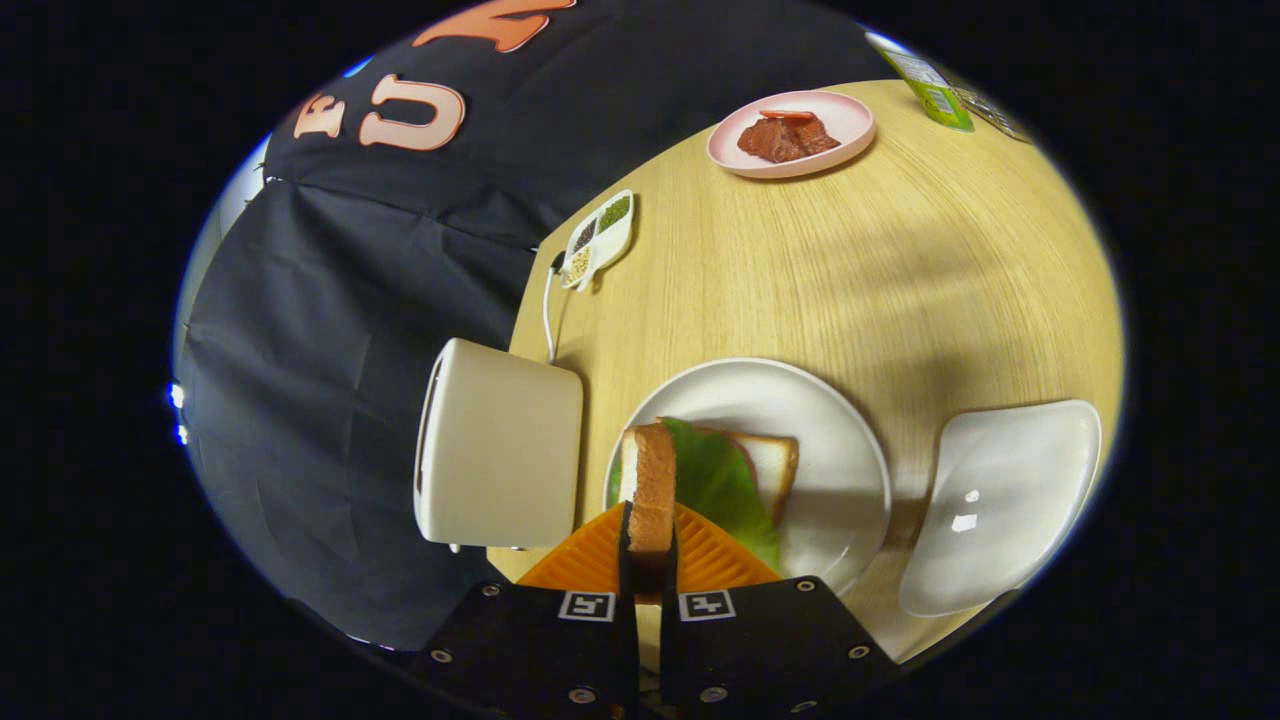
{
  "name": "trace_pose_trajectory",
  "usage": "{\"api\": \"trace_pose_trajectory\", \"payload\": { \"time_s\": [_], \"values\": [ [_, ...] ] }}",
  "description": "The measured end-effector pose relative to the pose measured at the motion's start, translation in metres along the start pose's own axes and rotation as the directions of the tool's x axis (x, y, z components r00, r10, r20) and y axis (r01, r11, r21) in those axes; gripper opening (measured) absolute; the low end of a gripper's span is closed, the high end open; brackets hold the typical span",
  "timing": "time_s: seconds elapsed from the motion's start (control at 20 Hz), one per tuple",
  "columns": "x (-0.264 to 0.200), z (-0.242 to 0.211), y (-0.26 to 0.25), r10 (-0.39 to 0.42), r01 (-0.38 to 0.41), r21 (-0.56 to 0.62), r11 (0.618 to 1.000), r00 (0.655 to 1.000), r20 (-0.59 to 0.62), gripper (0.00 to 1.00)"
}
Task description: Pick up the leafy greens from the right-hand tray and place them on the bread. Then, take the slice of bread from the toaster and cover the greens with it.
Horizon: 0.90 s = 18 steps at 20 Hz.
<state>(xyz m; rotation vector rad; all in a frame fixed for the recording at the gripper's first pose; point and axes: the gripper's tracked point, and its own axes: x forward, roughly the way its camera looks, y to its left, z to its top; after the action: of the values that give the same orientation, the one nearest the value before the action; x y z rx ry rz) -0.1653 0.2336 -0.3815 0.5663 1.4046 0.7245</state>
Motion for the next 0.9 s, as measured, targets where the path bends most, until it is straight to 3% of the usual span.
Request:
{"api": "trace_pose_trajectory", "payload": {
  "time_s": [0.25, 0.4, 0.65, 0.75, 0.9],
  "values": [
    [0.008, 0.004, -0.019, -0.077, 0.078, -0.021, 0.997, 0.997, 0.013, 0.21],
    [0.005, 0.004, -0.039, -0.174, 0.176, -0.067, 0.982, 0.984, 0.037, 0.45],
    [-0.010, 0.018, -0.038, -0.213, 0.224, -0.112, 0.968, 0.971, 0.104, 0.86],
    [-0.022, 0.032, -0.035, -0.232, 0.256, -0.149, 0.955, 0.959, 0.163, 0.94],
    [-0.051, 0.058, -0.022, -0.243, 0.298, -0.192, 0.935, 0.933, 0.264, 0.98]
  ]
}}
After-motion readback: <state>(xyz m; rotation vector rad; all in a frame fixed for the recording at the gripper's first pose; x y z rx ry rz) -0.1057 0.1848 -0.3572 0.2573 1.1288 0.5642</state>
